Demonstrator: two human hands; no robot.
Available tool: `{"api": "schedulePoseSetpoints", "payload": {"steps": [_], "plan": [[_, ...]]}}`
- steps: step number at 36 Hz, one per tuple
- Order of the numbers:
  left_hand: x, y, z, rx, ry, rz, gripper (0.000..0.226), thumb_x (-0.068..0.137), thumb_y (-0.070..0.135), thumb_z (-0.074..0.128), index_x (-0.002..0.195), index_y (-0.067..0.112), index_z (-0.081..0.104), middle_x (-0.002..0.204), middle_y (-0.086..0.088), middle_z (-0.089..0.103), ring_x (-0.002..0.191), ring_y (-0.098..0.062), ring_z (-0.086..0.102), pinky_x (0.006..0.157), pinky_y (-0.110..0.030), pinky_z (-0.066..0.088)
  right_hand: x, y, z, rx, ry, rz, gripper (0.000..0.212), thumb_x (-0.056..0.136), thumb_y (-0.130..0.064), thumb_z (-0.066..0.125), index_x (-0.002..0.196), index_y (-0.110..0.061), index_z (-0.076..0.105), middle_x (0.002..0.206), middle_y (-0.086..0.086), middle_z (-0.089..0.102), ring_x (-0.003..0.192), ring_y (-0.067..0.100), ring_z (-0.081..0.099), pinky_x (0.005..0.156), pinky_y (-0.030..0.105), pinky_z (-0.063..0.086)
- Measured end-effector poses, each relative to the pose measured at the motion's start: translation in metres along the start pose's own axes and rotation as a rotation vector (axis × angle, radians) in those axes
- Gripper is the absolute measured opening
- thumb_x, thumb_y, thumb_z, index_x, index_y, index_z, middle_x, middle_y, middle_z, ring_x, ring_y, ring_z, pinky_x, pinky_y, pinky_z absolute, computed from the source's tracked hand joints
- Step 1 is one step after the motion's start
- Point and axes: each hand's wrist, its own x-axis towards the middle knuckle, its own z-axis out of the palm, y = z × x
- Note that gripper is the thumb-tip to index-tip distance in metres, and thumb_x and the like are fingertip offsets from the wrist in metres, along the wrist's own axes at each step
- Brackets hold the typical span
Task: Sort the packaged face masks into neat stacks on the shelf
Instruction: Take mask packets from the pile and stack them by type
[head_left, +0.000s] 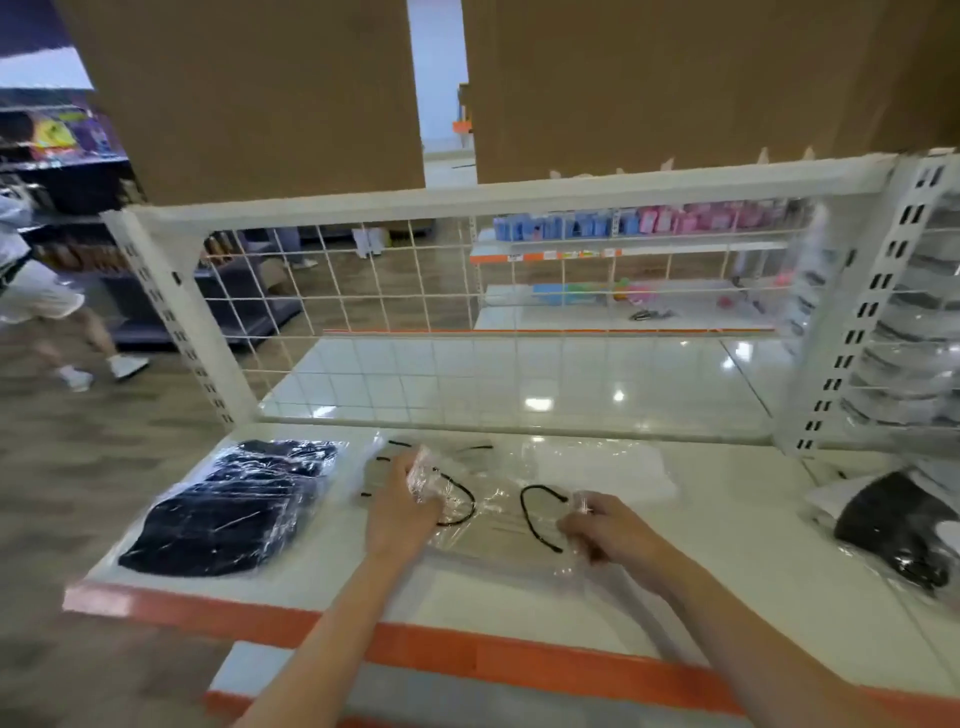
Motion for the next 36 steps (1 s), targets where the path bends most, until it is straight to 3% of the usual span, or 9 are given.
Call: {"api": "schedulePoseSetpoints", "payload": {"steps": [3,5,9,14,17,20,22,25,36], "plan": [[-0.001,-0.021,-0.022,0.198,0.047,0.004,0.066,0.076,0.007,0.060,0.137,0.020,0.038,0.124,-0.007,0.053,0.102,-0.025,0.057,0.082,-0.030,0.043,0.011,-0.006,0.036,-0.104,0.001,-0.017,0.025,0.085,-0.005,0.060,0.068,-0.013,0.045,0.050,-0.001,0.048,0.044,0.011,0.041,0.044,0.022,0.032],[-0.003,-0.031,-0.036,0.377,0.102,0.038,0.057,0.081,0.013,0.061,0.134,0.014,0.040,0.129,-0.011,0.042,0.115,-0.026,0.044,0.093,-0.033,0.038,0.019,-0.008,0.057,-0.207,0.038,-0.011,0.025,0.083,-0.007,0.060,0.067,-0.015,0.043,0.057,0.000,0.049,0.048,0.011,0.044,0.046,0.022,0.035],[0.000,-0.049,-0.056,0.453,0.108,0.126,0.034,0.083,0.011,0.058,0.117,0.009,0.054,0.119,-0.011,0.043,0.113,-0.025,0.042,0.095,-0.031,0.036,0.028,-0.020,0.089,-0.313,0.080,-0.029,0.029,0.080,-0.004,0.055,0.064,-0.021,0.039,0.065,-0.001,0.049,0.055,0.010,0.047,0.048,0.017,0.036],[-0.005,-0.052,-0.063,0.549,-0.187,0.278,0.015,0.089,0.018,0.048,0.100,0.013,0.058,0.105,-0.003,0.058,0.087,-0.017,0.052,0.070,-0.024,0.035,0.041,-0.044,0.105,-0.457,0.095,-0.084,0.035,0.085,-0.006,0.048,0.068,-0.031,0.032,0.067,-0.008,0.040,0.069,0.014,0.045,0.049,0.014,0.031],[-0.013,-0.056,-0.056,0.606,-0.326,0.292,0.019,0.089,0.027,0.050,0.102,0.016,0.058,0.102,-0.002,0.063,0.096,-0.020,0.059,0.077,-0.028,0.044,0.054,-0.050,0.108,-0.546,0.126,-0.052,0.037,0.083,-0.006,0.049,0.064,-0.029,0.026,0.069,-0.006,0.042,0.079,0.021,0.045,0.055,0.027,0.032],[-0.019,-0.055,-0.049,0.583,-0.399,0.299,0.021,0.089,0.029,0.051,0.106,0.017,0.057,0.103,-0.001,0.063,0.096,-0.020,0.060,0.080,-0.029,0.046,0.065,-0.049,0.105,-0.588,0.147,0.008,0.024,0.080,-0.008,0.051,0.070,-0.023,0.036,0.071,-0.002,0.045,0.083,0.025,0.051,0.052,0.027,0.032],[-0.019,-0.051,-0.044,0.587,-0.415,0.335,0.022,0.090,0.030,0.051,0.107,0.018,0.057,0.106,0.000,0.062,0.098,-0.018,0.059,0.081,-0.028,0.045,0.066,-0.047,0.100,-0.620,0.171,0.031,0.009,0.086,-0.013,0.051,0.094,-0.014,0.048,0.085,0.002,0.052,0.090,0.027,0.054,0.063,0.028,0.039],[-0.016,-0.044,-0.033,0.618,-0.445,0.408,0.023,0.090,0.032,0.050,0.108,0.019,0.058,0.109,0.001,0.060,0.103,-0.019,0.056,0.083,-0.027,0.042,0.066,-0.041,0.088,-0.670,0.214,0.051,0.033,0.093,-0.022,0.048,0.121,-0.006,0.045,0.115,0.012,0.056,0.108,0.031,0.055,0.083,0.033,0.044],[-0.023,0.028,0.050,0.844,-0.719,0.721,0.026,0.093,0.032,0.043,0.103,0.011,0.054,0.111,-0.008,0.057,0.102,-0.025,0.055,0.087,-0.035,0.045,0.025,-0.007,0.006,-1.094,0.255,0.026,0.038,0.092,-0.012,0.047,0.129,-0.010,0.039,0.122,0.009,0.047,0.106,0.029,0.056,0.073,0.034,0.042]]}}
